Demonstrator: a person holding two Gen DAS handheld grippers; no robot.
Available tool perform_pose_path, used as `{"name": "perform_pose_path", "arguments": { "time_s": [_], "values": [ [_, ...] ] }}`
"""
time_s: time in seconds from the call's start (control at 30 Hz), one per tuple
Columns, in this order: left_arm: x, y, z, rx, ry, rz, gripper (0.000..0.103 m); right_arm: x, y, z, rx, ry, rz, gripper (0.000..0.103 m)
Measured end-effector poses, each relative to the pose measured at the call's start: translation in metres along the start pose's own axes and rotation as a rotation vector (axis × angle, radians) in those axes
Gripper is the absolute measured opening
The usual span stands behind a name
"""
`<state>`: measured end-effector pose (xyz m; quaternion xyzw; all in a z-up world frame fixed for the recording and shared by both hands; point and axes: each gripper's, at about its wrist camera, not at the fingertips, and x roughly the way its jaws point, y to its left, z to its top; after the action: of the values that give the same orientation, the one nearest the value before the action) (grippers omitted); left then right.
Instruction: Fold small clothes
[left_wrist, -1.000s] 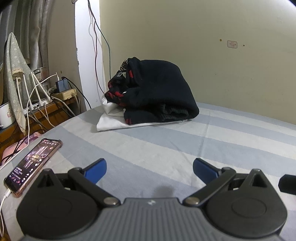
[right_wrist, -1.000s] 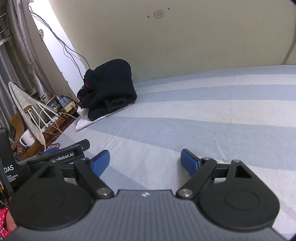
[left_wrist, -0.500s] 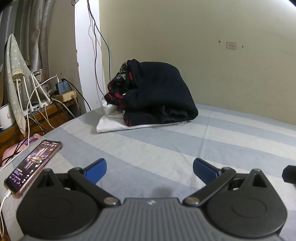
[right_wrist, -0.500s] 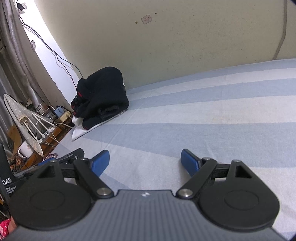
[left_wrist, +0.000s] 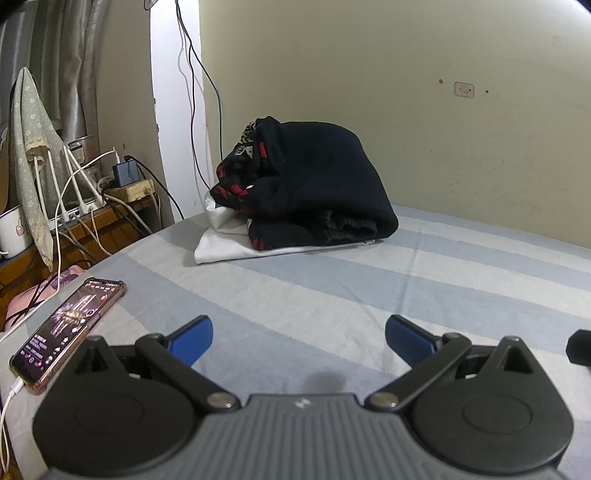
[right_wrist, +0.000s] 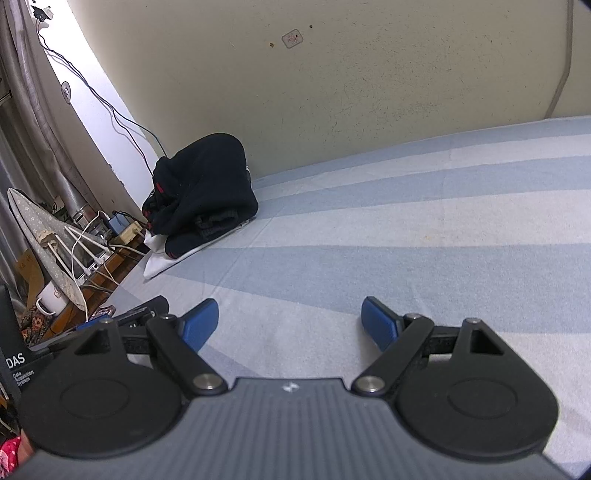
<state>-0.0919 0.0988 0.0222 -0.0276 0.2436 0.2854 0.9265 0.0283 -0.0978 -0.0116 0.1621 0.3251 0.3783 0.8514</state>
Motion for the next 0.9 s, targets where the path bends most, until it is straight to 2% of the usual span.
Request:
{"name": "perform_pose_path", "arguments": {
  "time_s": [0.67, 0.9],
  "values": [
    [-0.0009, 0.0034, 0.0011, -0.010, -0.007, -0.007, 0.103, -0.0009, 0.0000, 0.0002, 0.001, 0.000, 0.000, 0.087],
    [0.0000, -0.0009, 0.0015, 0.012, -0.001, 0.015, 0.103, -0.0010, 0.0000, 0.0004, 0.001, 0.000, 0.000, 0.087]
  ]
}}
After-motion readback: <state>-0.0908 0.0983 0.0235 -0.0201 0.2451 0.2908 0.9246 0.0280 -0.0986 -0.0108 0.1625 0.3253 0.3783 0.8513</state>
